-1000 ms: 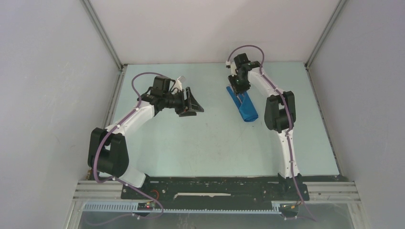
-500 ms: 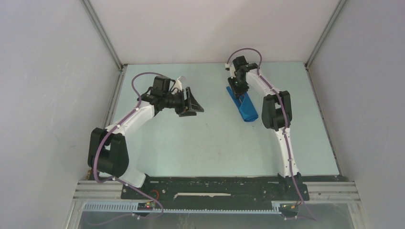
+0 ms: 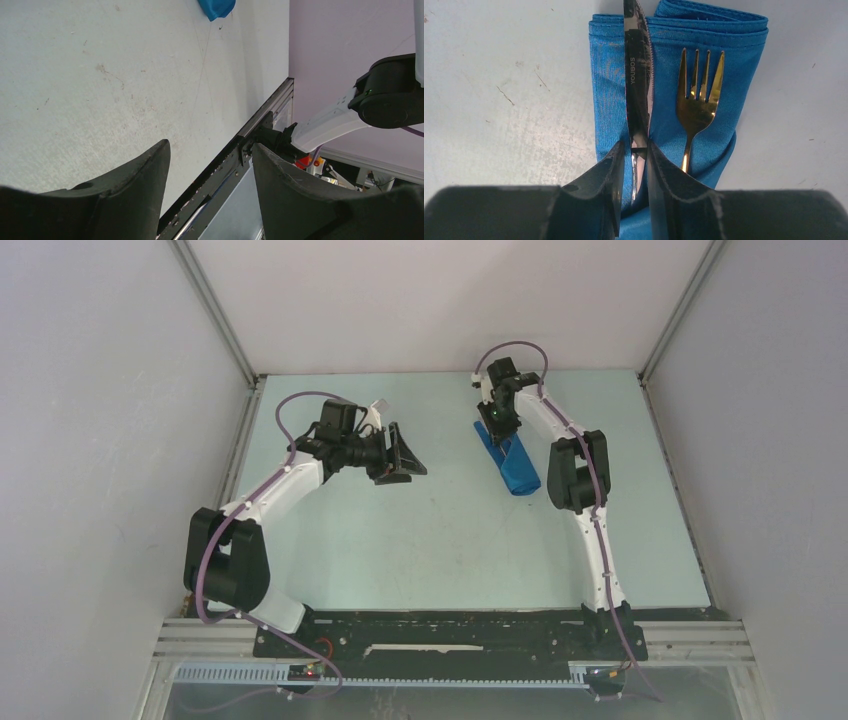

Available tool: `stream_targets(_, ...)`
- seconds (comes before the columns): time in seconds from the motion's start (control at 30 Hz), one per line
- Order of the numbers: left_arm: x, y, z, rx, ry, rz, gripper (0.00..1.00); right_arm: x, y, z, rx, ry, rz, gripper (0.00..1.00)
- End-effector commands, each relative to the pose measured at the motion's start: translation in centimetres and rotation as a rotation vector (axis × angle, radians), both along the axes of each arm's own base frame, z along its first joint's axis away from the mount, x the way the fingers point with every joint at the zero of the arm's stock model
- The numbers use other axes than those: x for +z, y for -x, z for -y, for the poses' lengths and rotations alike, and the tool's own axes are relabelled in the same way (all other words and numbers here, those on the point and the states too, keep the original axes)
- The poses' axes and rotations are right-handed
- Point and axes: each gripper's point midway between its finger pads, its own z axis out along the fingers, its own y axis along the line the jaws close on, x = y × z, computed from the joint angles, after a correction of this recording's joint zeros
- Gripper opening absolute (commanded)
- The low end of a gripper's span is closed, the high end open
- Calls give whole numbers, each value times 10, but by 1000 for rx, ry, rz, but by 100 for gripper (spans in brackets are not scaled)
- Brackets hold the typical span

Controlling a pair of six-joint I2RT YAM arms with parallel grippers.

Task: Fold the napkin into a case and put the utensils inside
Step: Insert the knife into the folded napkin.

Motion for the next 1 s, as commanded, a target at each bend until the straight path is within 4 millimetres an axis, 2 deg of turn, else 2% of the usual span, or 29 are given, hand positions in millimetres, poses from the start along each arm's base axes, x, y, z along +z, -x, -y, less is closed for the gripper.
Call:
stream_targets(0.0,2,1,2,-11,22,1,66,6,-12,0,-16,-21,32,30)
stream_targets(0.2,2,0,1,-11,23,0,66,10,-13,3,-24,-26,35,16)
stream_targets(0.37,2,0,1,-10,22,1,66,19,-11,2,-21,-33,46,9)
stream_targets(0.77,3,0,1,-10,23,4,66,44,-2,4,-33,-48,85,4)
stream_targets(0.97,3,0,1,-9,24,3,66,45,4,7,-40,-44,78,4)
